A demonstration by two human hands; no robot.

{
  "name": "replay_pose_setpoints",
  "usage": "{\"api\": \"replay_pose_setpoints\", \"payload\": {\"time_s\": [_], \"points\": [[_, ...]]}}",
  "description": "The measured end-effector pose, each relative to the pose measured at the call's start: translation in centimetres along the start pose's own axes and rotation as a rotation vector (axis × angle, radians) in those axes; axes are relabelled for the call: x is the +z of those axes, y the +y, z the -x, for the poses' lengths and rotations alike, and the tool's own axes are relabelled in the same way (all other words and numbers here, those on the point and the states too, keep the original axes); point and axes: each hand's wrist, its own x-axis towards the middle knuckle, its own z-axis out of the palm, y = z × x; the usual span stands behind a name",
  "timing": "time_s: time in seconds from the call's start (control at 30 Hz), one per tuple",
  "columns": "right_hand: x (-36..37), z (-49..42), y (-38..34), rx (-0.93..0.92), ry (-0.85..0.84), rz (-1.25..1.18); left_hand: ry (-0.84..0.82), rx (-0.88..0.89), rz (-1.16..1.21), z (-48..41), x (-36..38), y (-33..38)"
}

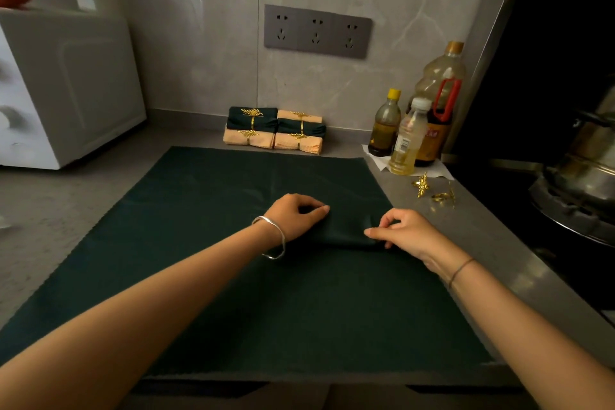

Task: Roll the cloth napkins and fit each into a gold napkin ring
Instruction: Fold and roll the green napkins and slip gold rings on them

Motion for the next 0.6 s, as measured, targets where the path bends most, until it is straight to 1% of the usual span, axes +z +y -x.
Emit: {"api": "replay_pose_setpoints", "payload": {"time_s": [0.07,0.17,0.2,0.27,0.3,0.33,0.4,0.43,0.5,0.6], "points": [[0.0,0.0,0.0,-0.006,0.005,-0.008,0.013,-0.004,0.011,-0.5,0.7,0.1],[0.4,0.0,0.7,-0.028,0.026,-0.091,0.044,-0.006,-0.043,-1.2,1.3,-0.4],[0.7,-0.1,1.3,-0.082,0.066,-0.092,0.044,-0.006,-0.059,-1.3,1.4,-0.5],[1.4,-0.3,2.4,-0.279,0.202,0.069,0.051,-0.001,-0.078,-1.6,1.5,-0.7],[1.6,-0.3,2.8,-0.394,0.241,0.154,0.059,0.002,-0.079,-1.7,1.5,-0.8],[1.7,-0.3,2.9,-0.502,0.244,0.207,0.068,0.006,-0.078,-1.8,1.5,-0.9],[1.6,-0.2,2.7,-0.657,0.193,0.291,0.073,0.012,-0.084,-1.9,1.7,-1.1],[1.6,-0.2,2.6,-0.696,0.158,0.344,0.076,0.015,-0.093,-2.0,1.7,-1.2],[1.7,-0.2,2.7,-0.703,0.064,0.453,0.08,0.02,-0.107,-2.1,1.8,-1.4],[1.9,-0.2,3.3,-0.648,-0.064,0.569,0.057,0.024,-0.139,-2.0,1.6,-1.3]]}}
